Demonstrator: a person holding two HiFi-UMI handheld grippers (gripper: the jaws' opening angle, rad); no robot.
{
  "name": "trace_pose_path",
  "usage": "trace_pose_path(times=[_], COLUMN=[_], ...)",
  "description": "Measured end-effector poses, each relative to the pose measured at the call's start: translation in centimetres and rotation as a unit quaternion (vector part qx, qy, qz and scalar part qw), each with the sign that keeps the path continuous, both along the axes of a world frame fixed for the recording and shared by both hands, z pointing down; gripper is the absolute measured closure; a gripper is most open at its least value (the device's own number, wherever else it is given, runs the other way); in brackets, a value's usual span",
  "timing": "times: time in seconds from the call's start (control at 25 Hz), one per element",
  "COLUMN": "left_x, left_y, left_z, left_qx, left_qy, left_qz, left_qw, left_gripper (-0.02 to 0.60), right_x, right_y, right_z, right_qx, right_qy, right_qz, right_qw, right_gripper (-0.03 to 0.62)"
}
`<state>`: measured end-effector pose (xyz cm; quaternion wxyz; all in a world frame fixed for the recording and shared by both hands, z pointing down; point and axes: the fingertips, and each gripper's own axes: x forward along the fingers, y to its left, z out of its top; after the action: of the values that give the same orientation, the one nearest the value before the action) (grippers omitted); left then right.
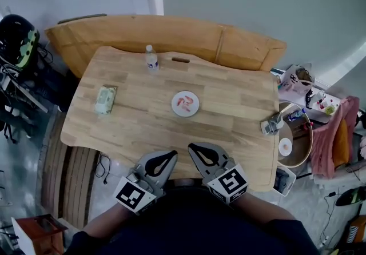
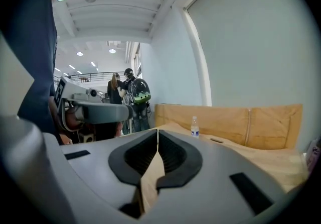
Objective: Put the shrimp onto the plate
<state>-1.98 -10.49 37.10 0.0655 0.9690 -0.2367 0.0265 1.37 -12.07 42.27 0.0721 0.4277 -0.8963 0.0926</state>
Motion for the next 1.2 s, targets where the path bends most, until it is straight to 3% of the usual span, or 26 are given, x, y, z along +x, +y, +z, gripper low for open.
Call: trace_pose_path(times=[0.2, 0.36, 0.64, 1.2], left_x=[0.7, 1.2, 1.4, 1.0], left_y=[1.4, 2.1, 2.6, 2.1], left_z=[0.5, 1.1, 1.7, 1.6], left_qx=[0.000, -0.005, -0.014, -0.014], left_qy=[-0.006, -0.012, -0.013, -0.009], left_qz=[0.015, 0.022, 0.025, 0.018], left_qw=[0.9999, 0.9997, 0.9995, 0.9997], left_gripper=[0.583, 0.583, 0.583, 0.583], right_x=[-0.3, -0.5, -0.9, -1.5], right_y=[2.4, 3.1, 3.4, 2.9], right_z=[-1.9, -2.0, -2.1, -1.3], right_qx=[0.041, 0.047, 0.032, 0.030], right_qy=[-0.013, -0.016, -0.037, -0.017], right_qz=[-0.006, -0.010, -0.006, -0.028], right_qw=[0.999, 0.999, 0.999, 0.999], right_gripper=[0.583, 0.585, 0.585, 0.585])
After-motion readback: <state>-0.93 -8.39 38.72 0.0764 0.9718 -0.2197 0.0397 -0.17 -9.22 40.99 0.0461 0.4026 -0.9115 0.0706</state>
